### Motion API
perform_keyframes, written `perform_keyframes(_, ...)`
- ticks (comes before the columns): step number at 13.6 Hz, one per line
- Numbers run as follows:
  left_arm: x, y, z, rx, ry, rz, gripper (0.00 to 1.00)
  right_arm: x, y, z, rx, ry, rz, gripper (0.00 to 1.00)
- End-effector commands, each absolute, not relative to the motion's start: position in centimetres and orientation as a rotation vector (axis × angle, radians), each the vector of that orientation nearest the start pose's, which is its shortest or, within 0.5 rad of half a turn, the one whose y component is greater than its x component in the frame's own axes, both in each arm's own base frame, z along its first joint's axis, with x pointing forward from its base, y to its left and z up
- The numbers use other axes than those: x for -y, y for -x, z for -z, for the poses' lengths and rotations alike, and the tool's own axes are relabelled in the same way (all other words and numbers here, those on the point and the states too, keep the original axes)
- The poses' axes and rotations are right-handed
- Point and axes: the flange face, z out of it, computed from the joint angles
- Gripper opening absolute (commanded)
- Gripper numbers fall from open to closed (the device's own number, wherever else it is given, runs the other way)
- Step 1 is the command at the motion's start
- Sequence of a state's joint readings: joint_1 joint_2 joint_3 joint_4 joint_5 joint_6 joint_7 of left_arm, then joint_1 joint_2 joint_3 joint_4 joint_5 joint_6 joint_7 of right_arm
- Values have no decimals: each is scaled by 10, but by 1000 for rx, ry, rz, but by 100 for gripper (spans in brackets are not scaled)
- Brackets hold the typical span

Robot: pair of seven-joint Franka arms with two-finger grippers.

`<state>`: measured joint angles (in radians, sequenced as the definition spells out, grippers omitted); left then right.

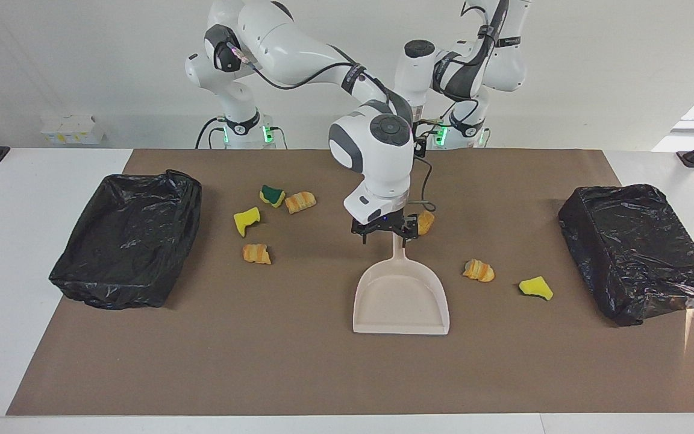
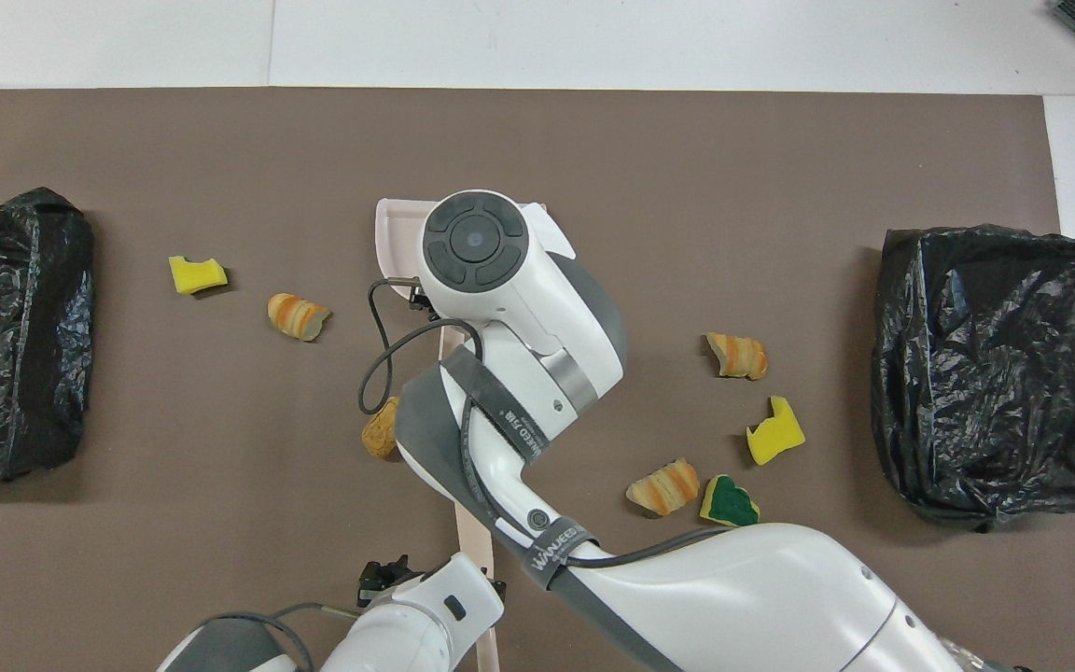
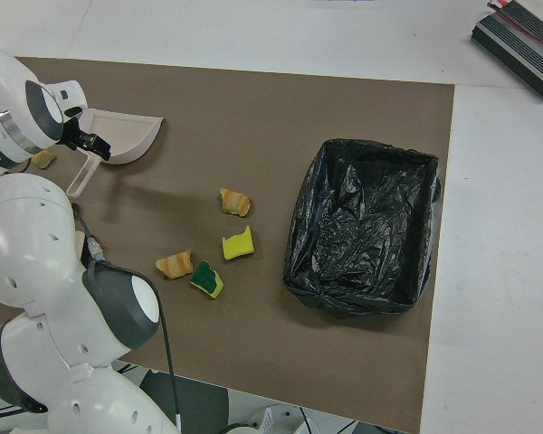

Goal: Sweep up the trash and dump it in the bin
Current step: 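Grasp the dustpan handle with the right gripper and the brush with the left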

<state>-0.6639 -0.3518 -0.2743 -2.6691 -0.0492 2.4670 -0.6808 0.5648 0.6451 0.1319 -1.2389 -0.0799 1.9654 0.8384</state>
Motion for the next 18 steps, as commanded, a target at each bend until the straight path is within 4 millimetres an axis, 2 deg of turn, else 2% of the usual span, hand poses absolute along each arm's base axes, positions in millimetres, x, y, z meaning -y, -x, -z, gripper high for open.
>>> perform_keyframes(1,346,-226,-340,-304,3187,217,100,-464,-574,-380,-206,3083,104,100)
perform_keyframes(2,349,-222,-340,-307,3188,217,100,-479,-559,-371,-153,3099,100,100)
perform_keyframes(4,354,-213,-341,-284,3191,210,100,-475,-559,-365,-86,3118,107,100)
perform_keyframes(6,358,-201,-341,-314,3179,196,100,-475,-549,-347,8,3137,81,100)
perform_keyframes(7,358,-197,-341,-319,3167,181,100,-474,-550,-350,46,3136,87,96)
perform_keyframes(8,360,-193,-342,-302,3169,179,98,-473,-550,-349,55,3136,86,83)
perform_keyframes(11,360,-190,-341,-279,3166,171,74,-475,-551,-351,55,3130,97,48)
perform_keyframes(13,361,-190,-341,-281,3165,170,71,-470,-557,-355,42,3117,116,31)
perform_keyframes(15,359,-190,-340,-275,3157,159,52,-460,-566,-358,47,3110,119,3)
perform_keyframes(16,359,-190,-340,-273,3156,158,46,-456,-568,-364,100,3102,121,0)
perform_keyframes(17,358,-190,-339,-269,3145,144,6,-450,-571,-369,123,3100,125,0)
perform_keyframes(18,357,-190,-338,-265,3139,136,0,-440,-577,-373,116,3108,135,0)
